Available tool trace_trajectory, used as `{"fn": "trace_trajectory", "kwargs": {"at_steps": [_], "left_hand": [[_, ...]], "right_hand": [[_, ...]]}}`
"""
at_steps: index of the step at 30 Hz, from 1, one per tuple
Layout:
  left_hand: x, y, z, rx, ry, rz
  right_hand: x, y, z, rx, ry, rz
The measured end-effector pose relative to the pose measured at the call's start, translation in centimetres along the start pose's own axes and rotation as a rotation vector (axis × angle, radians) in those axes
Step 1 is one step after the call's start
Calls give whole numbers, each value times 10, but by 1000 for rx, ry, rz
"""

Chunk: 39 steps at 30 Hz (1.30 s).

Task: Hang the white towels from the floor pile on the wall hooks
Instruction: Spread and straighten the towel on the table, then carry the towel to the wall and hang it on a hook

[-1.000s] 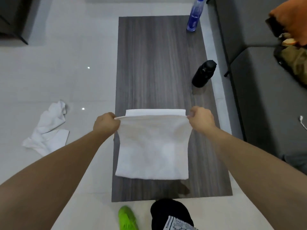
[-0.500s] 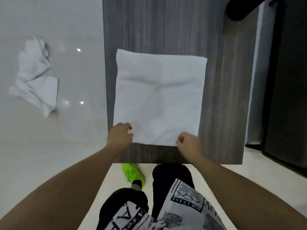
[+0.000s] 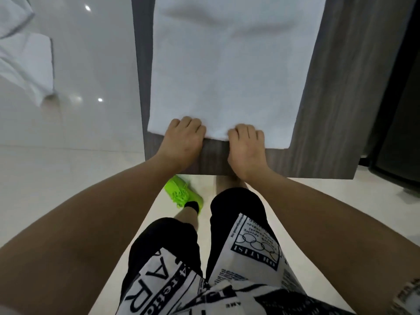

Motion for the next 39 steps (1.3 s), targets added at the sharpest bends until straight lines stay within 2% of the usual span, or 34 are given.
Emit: {"fn": "trace_trajectory", "kwargs": {"at_steps": [4, 8, 11, 15, 18, 22, 27, 33, 39], "left_hand": [[4, -32, 12, 57, -115, 104], [15, -98, 45, -45, -185, 314], [28, -167, 71, -143, -129, 302], [69, -278, 111, -259, -194, 169], [105, -366, 169, -450, -210, 178], [164, -469, 274, -649, -309, 104], [235, -558, 432, -910, -457, -77], [308, -595, 624, -1068, -777, -223], [364, -584, 802, -1160, -1058, -291]], "right_hand": [[4, -30, 12, -8, 132, -158], [24, -96, 26, -103, 226, -268], [52, -165, 32, -198, 181, -186], [106, -282, 37, -333, 68, -96], [165, -373, 45, -501, -69, -47], [275, -481, 59, -749, -349, 22], [436, -577, 84, -920, -721, 65], [630, -635, 115, -952, -1087, 42], [813, -632, 150, -936, -1403, -92]]}}
Point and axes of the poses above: each hand's wrist, its own z-axis away from the middle knuckle, its own y-axis out of the palm, x = y × z, the point moved 8 cm from there along -z, towards the middle knuckle, and after that the axes turned 5 degrees about -y, right-handed, at the moved point
